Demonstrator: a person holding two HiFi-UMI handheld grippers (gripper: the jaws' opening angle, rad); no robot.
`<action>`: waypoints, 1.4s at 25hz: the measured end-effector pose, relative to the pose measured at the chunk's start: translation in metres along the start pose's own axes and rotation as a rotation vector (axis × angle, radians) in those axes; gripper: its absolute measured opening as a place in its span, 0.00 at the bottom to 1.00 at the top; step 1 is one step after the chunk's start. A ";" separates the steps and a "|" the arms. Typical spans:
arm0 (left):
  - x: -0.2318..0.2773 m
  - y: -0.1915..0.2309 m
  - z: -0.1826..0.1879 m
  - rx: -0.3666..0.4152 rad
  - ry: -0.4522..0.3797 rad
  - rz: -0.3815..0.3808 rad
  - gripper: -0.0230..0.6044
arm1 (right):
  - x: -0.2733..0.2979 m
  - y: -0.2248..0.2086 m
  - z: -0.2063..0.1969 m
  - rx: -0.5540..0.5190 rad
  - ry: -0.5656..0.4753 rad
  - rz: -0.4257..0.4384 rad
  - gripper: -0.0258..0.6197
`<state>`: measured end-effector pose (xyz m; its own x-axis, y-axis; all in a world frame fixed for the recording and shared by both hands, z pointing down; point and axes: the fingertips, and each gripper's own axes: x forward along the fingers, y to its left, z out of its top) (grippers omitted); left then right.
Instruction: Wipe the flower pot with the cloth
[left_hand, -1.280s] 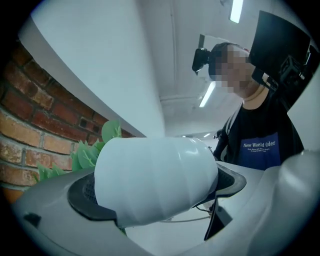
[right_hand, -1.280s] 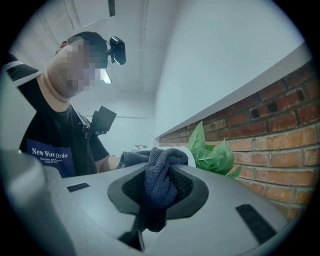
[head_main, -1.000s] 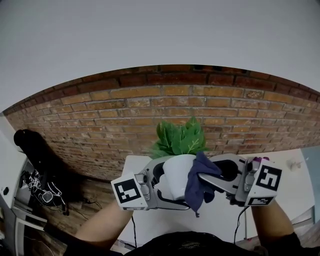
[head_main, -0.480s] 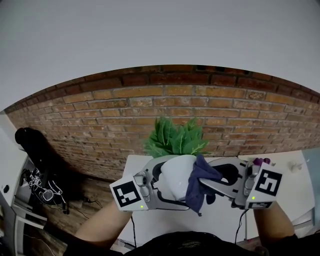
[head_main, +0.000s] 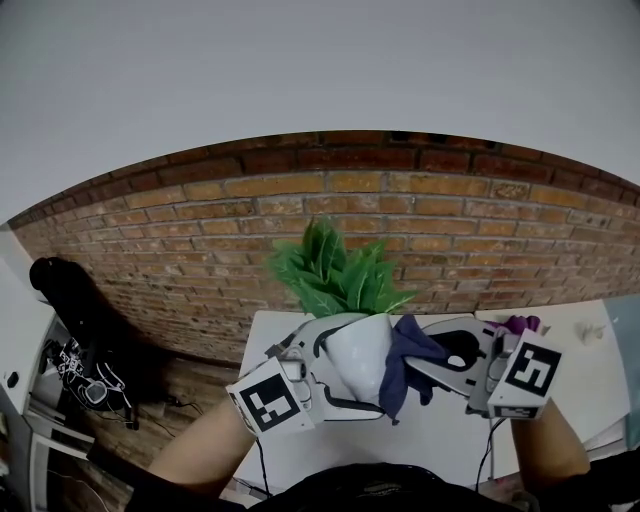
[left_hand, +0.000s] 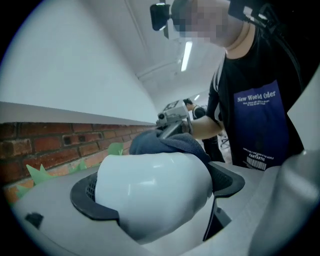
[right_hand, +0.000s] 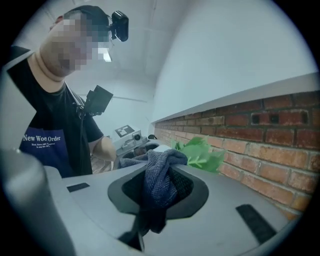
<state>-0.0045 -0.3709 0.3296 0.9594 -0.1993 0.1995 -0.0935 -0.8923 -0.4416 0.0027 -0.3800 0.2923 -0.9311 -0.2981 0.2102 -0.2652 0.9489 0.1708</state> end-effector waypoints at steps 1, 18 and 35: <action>0.003 -0.001 -0.005 0.029 0.044 -0.002 0.95 | 0.002 0.002 0.008 -0.020 -0.004 0.000 0.13; 0.002 -0.004 -0.006 0.102 0.114 0.007 0.93 | 0.016 -0.014 -0.007 -0.094 0.116 -0.089 0.13; 0.000 -0.009 -0.013 0.126 0.126 -0.016 0.93 | 0.014 -0.018 0.009 -0.097 0.082 -0.096 0.13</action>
<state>-0.0071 -0.3684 0.3449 0.9188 -0.2420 0.3118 -0.0371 -0.8395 -0.5422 -0.0081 -0.4006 0.2840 -0.8780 -0.3979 0.2659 -0.3225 0.9025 0.2855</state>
